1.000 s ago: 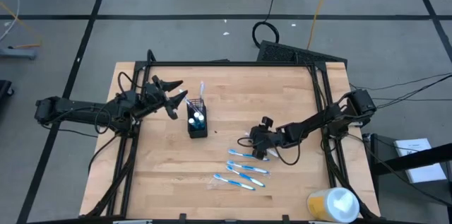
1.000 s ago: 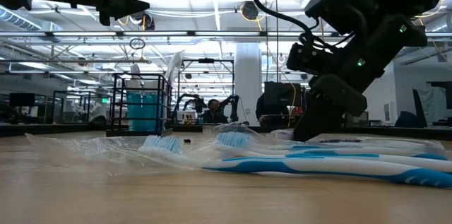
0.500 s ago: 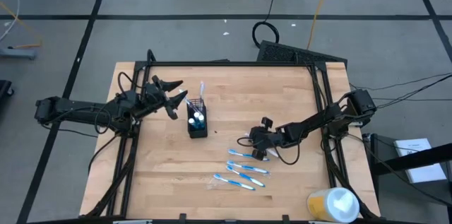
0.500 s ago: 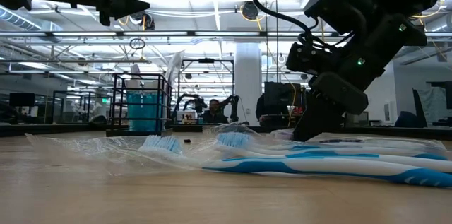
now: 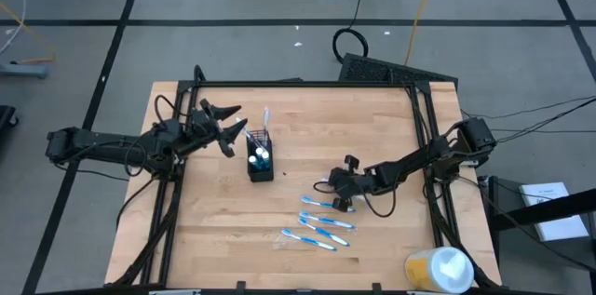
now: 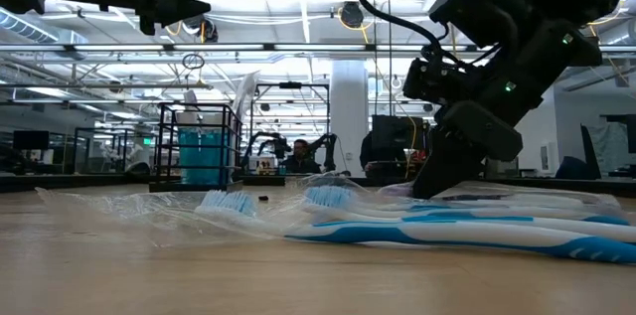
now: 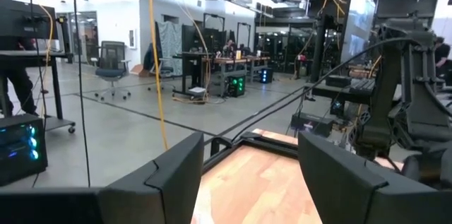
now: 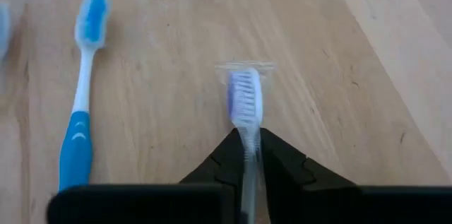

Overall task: Pick & Place toothbrushing station
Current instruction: Put the purple toothbrush into the black organizer

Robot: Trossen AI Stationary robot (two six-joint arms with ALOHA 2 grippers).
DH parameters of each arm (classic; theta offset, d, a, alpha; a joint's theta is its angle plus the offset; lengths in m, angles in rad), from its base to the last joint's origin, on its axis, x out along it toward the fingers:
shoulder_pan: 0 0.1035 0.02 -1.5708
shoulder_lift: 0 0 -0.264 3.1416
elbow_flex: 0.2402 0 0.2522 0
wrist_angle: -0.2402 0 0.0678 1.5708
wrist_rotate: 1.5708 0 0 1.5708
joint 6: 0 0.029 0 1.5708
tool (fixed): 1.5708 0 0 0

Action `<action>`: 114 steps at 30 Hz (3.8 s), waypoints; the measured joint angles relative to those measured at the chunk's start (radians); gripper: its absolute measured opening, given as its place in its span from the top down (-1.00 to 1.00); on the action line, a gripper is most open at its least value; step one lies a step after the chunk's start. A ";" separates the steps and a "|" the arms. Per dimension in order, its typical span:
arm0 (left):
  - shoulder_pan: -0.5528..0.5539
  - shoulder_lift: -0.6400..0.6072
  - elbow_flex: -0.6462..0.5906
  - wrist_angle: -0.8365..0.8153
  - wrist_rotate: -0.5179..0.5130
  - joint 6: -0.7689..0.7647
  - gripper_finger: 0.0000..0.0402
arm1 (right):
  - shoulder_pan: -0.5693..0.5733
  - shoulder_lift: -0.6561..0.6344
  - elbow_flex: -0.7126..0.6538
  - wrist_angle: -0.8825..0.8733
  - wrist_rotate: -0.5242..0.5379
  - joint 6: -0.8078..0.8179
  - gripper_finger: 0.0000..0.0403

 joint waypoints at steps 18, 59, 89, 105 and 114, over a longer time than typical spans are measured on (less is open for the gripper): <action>0.000 0.068 0.000 -0.064 0.081 -0.120 -0.17 | -0.285 -0.129 -0.001 0.542 -0.287 -0.505 0.95; -0.059 0.825 0.301 0.487 0.507 0.092 -0.17 | -0.350 -0.131 0.001 0.949 -0.751 -0.370 0.96; -0.068 0.826 0.317 0.446 0.505 0.165 0.66 | -0.350 -0.131 0.001 0.922 -0.750 -0.371 0.96; -0.068 0.781 0.313 0.455 0.495 0.175 0.83 | -0.365 -0.134 0.004 0.819 -0.751 -0.371 0.71; -0.068 0.541 0.316 0.193 0.353 0.130 0.84 | -0.397 -0.131 0.001 0.727 -0.751 -0.360 -0.02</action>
